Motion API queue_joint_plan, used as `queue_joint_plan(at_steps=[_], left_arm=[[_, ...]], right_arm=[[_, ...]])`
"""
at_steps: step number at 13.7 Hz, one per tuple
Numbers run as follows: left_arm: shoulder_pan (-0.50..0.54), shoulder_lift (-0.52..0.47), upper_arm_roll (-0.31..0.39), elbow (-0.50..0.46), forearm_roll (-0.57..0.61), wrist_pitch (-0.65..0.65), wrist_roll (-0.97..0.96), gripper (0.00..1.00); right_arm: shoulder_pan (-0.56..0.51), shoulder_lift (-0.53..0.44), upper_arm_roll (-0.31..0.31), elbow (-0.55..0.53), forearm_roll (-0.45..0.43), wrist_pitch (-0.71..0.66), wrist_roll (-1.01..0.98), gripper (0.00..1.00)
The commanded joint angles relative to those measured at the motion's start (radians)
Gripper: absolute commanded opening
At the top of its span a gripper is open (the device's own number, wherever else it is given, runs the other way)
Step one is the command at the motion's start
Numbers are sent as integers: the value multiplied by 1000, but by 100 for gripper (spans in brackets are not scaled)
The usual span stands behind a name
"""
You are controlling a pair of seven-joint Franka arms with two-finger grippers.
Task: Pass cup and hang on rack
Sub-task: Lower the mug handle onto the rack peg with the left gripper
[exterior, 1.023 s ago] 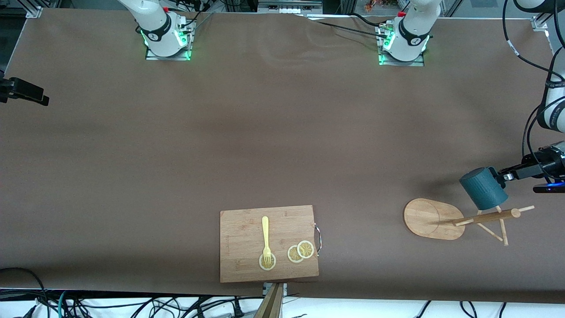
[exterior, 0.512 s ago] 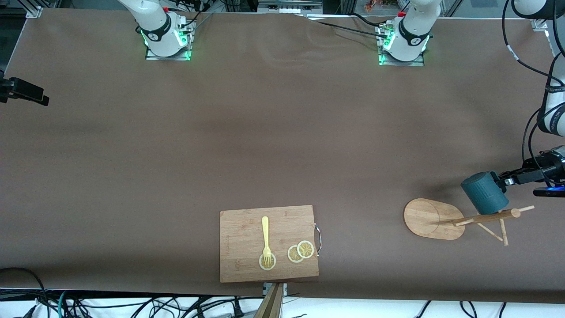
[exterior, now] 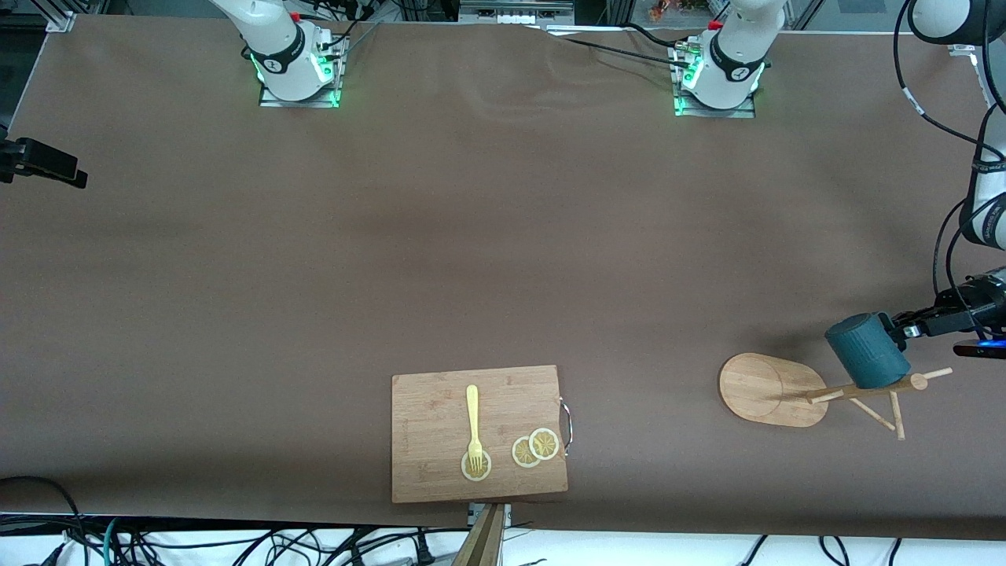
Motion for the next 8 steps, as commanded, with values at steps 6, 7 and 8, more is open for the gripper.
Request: queue_joint_plan(at_steps=[6,7,8], left_arm=[[-5,27,3,49,-36,16,-32,61],[-5,24,3,49,-34,16,-32,100],[-5,24,3,47,-34,16,-32,100]], right_arm=[[-12,-6,2,-6,15,7,-1,100],[-12,-6,2,-8,15,7,-1,100],[-12,-6,1,-6,15,7,-3,100]])
